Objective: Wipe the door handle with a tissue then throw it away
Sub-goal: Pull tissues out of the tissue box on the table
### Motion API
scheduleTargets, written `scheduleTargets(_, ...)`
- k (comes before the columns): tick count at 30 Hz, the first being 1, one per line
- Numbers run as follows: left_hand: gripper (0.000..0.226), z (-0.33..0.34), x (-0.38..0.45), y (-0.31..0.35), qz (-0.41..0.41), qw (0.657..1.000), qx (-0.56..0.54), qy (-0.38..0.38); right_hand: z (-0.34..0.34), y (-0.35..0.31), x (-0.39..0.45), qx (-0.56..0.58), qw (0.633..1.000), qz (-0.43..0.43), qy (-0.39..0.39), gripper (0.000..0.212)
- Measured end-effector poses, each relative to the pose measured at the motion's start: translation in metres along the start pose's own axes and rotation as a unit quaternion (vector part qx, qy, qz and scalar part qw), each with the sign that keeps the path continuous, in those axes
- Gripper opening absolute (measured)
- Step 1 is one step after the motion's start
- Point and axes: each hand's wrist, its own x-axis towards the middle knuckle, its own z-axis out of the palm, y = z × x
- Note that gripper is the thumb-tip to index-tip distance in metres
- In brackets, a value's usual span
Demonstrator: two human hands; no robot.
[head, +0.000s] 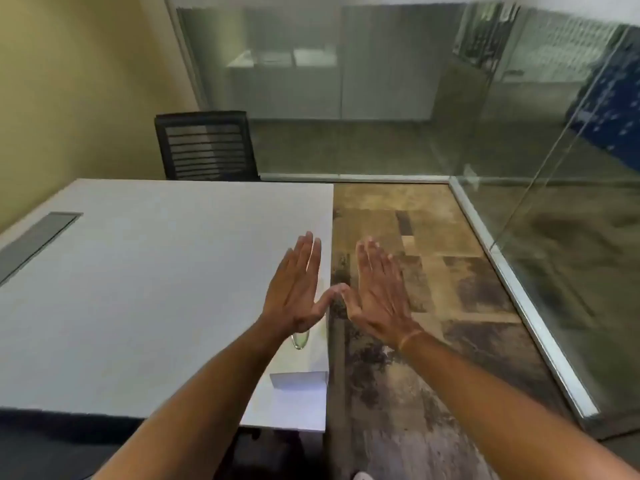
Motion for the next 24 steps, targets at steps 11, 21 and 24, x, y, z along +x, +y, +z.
scheduleTargets(11,0.091,0.067,-0.064,-0.046,-0.096,0.99,0.009,-0.103,0.088,-0.028,0.012,0.016,0.991,-0.076,-0.109,0.07)
scheduleTargets(21,0.104,0.105,-0.074,-0.064,-0.107,0.983,-0.011,-0.146,0.133,-0.039,0.026,0.004,0.987,-0.061,-0.148,0.025)
scheduleTargets(24,0.103,0.112,-0.076,-0.071,-0.096,0.984,-0.004,-0.15,0.141,-0.048,0.032,-0.028,0.986,-0.043,-0.156,0.018)
